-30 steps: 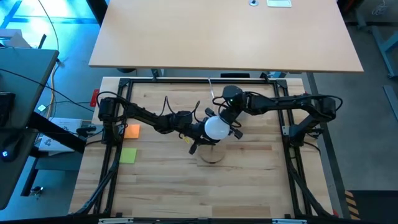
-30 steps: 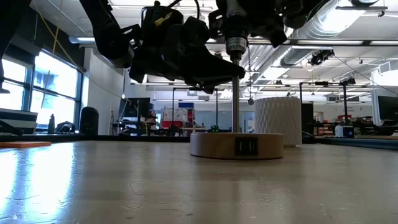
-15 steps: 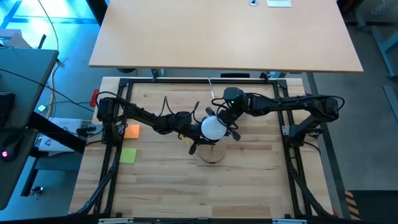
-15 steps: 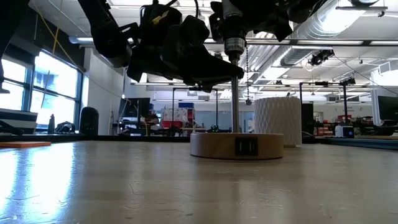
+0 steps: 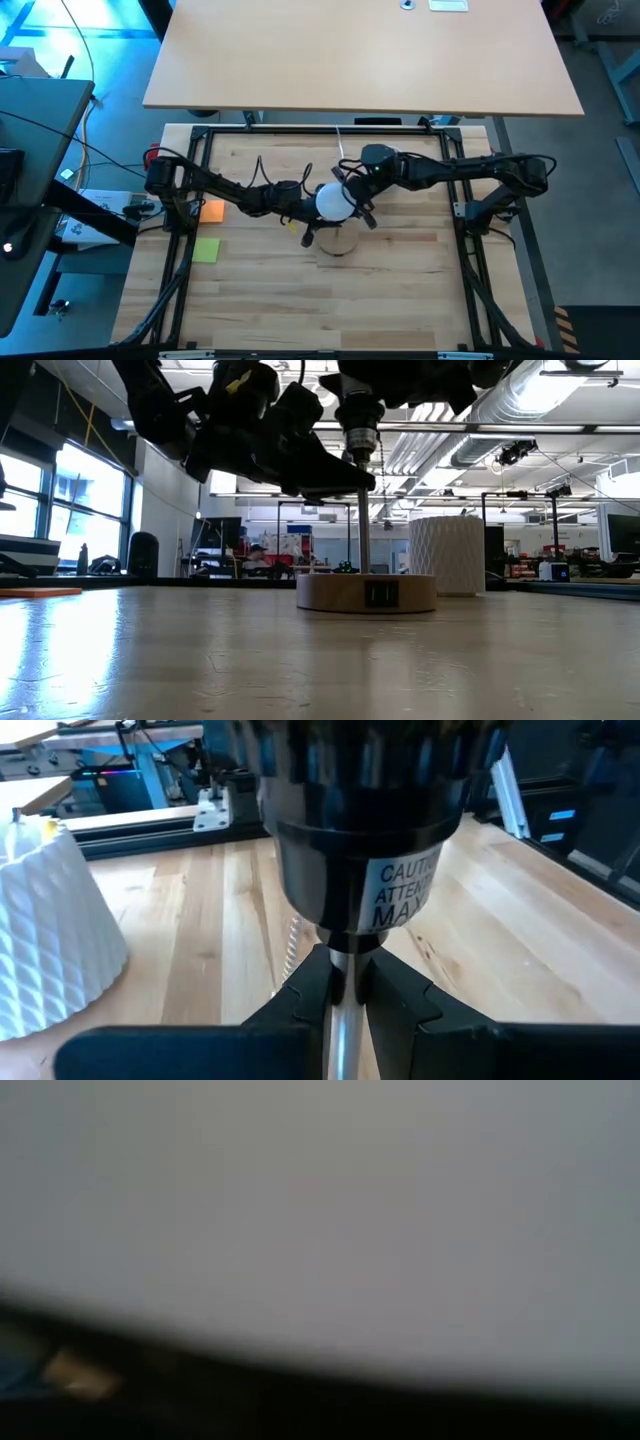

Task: Screw lightbulb
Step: Insert the white lightbulb into the brown lamp

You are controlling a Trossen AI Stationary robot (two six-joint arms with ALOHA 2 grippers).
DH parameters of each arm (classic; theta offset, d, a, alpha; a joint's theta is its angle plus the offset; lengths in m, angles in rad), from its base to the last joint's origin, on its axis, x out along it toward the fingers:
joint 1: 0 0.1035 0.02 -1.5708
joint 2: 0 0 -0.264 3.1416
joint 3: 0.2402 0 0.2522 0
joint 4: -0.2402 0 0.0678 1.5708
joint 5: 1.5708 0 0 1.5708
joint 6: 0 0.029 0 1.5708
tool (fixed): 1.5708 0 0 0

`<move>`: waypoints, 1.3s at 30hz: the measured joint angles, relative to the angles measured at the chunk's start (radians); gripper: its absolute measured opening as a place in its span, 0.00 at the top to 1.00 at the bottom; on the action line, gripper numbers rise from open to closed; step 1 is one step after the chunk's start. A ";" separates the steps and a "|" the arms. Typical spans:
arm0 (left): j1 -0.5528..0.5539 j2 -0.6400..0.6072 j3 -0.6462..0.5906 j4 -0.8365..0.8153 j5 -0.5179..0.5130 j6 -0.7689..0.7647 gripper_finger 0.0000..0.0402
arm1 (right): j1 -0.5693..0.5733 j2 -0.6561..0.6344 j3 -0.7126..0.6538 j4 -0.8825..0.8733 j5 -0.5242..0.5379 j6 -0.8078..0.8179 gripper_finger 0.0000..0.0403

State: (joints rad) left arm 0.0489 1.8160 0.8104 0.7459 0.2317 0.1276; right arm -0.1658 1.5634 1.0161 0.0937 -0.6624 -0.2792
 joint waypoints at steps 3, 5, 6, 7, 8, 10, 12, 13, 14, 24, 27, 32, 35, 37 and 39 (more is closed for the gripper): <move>-0.009 -0.001 0.000 0.000 -0.041 0.002 0.92 | 0.000 -0.023 -0.049 0.069 0.067 0.066 0.68; -0.010 -0.001 0.001 0.003 -0.070 0.004 0.92 | 0.000 -0.050 -0.094 0.127 0.120 0.115 0.68; -0.012 -0.001 0.001 0.002 -0.084 0.004 0.92 | 0.001 -0.065 -0.119 0.162 0.153 0.140 0.68; -0.015 -0.001 0.002 0.004 -0.104 0.004 0.92 | 0.007 -0.079 -0.145 0.194 0.196 0.160 0.68; -0.015 0.000 0.002 0.007 -0.123 0.006 0.92 | 0.014 -0.092 -0.167 0.228 0.240 0.176 0.68; -0.017 0.001 0.002 0.015 -0.152 0.007 0.92 | 0.030 -0.109 -0.206 0.283 0.314 0.199 0.68; -0.019 0.001 0.002 0.023 -0.168 0.008 0.92 | 0.052 -0.117 -0.232 0.323 0.386 0.215 0.68; -0.019 0.002 0.002 0.028 -0.173 0.008 0.92 | 0.063 -0.117 -0.244 0.345 0.424 0.226 0.68; -0.018 0.002 0.002 0.031 -0.180 0.008 0.92 | 0.074 -0.117 -0.254 0.366 0.467 0.238 0.68; -0.050 0.003 0.002 0.055 -0.359 0.014 0.92 | 0.198 -0.117 -0.273 0.406 0.924 0.311 0.68; -0.060 0.003 0.002 0.060 -0.396 0.013 0.92 | 0.220 -0.116 -0.273 0.408 1.001 0.352 0.68; -0.071 0.003 0.002 0.062 -0.443 0.011 0.92 | 0.240 -0.115 -0.273 0.412 1.088 0.420 0.68; -0.075 0.003 0.002 0.064 -0.457 0.008 0.92 | 0.245 -0.114 -0.273 0.419 1.113 0.451 0.66; -0.075 0.003 0.002 0.062 -0.467 0.007 0.92 | 0.246 -0.113 -0.278 0.411 1.115 0.466 0.63; -0.075 0.003 0.002 0.062 -0.474 0.005 0.92 | 0.246 -0.111 -0.280 0.402 1.116 0.466 0.61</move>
State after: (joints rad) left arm -0.0257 1.8191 0.8124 0.8076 -0.2421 0.1329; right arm 0.0799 1.4522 0.7366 0.4956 0.4534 0.1864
